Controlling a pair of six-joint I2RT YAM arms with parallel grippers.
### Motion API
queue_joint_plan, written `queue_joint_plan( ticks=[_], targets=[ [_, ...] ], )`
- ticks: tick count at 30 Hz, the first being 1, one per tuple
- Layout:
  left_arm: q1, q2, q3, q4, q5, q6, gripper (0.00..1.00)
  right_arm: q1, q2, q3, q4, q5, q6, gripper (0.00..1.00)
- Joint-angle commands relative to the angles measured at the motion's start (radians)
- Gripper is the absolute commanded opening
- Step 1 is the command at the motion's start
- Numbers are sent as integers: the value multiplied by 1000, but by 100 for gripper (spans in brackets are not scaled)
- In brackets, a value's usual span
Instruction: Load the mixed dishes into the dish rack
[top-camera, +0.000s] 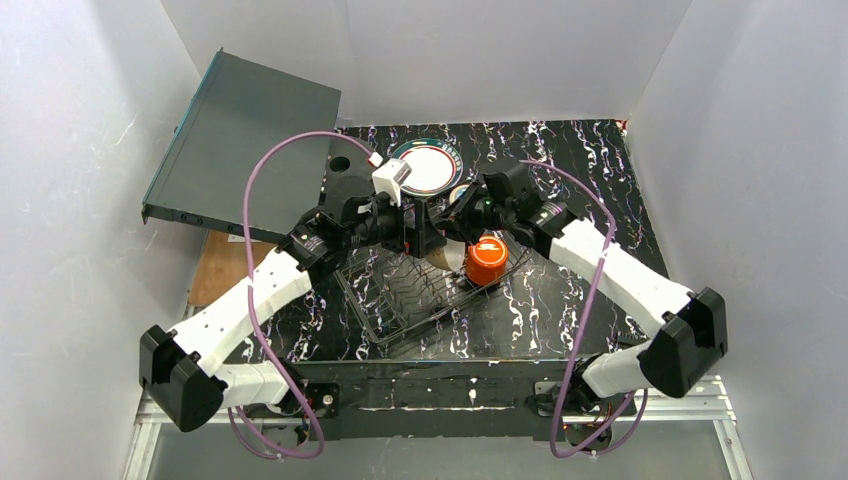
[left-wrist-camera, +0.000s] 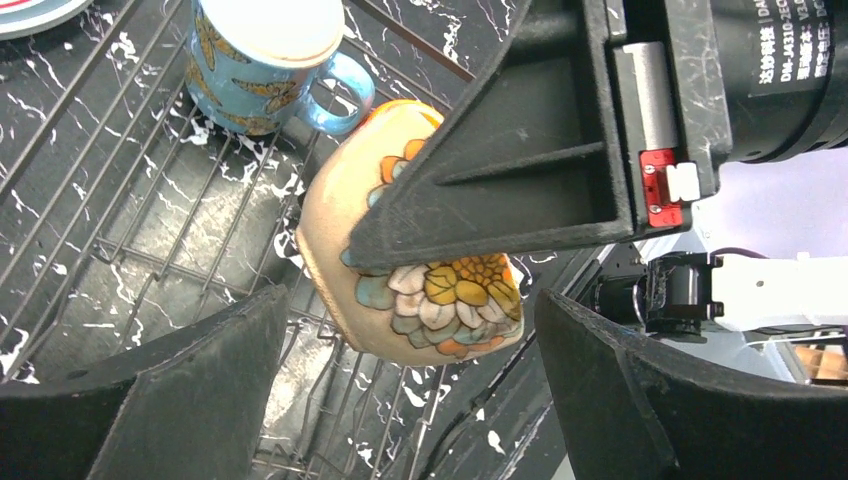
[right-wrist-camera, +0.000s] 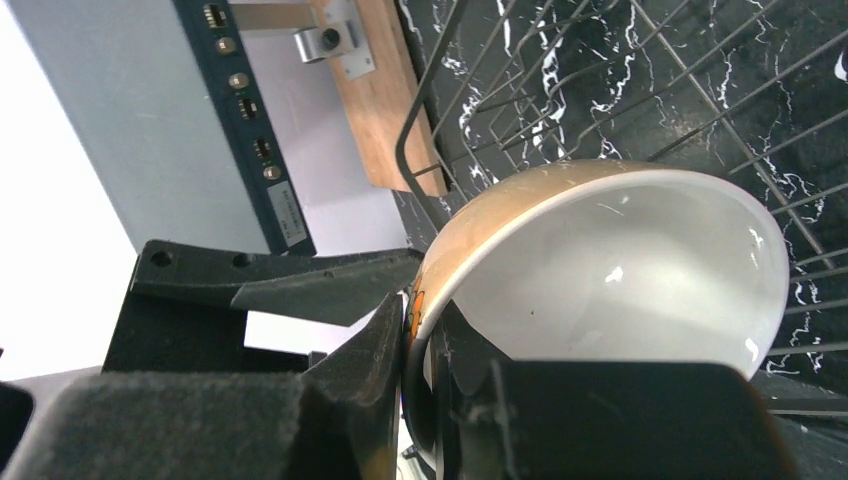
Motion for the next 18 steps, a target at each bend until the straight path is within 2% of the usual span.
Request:
queue_joint_plan(
  ticks=[1, 6, 11, 15, 18],
  targets=[
    [-4, -44, 12, 24, 6, 78, 92, 1, -133, -79, 218, -12, 20, 1],
    [-8, -73, -27, 80, -23, 111, 95, 0, -128, -60, 206, -15, 56, 1],
    [-17, -111, -79, 182, -13, 209, 97, 0, -127, -44, 260, -11, 67, 1],
    [-43, -109, -106, 248, 46, 287, 97, 0, -118, -14, 281, 0, 88, 1],
    [-52, -105, -123, 288, 15, 295, 92, 0, -110, -2, 290, 5, 105, 1]
  ],
)
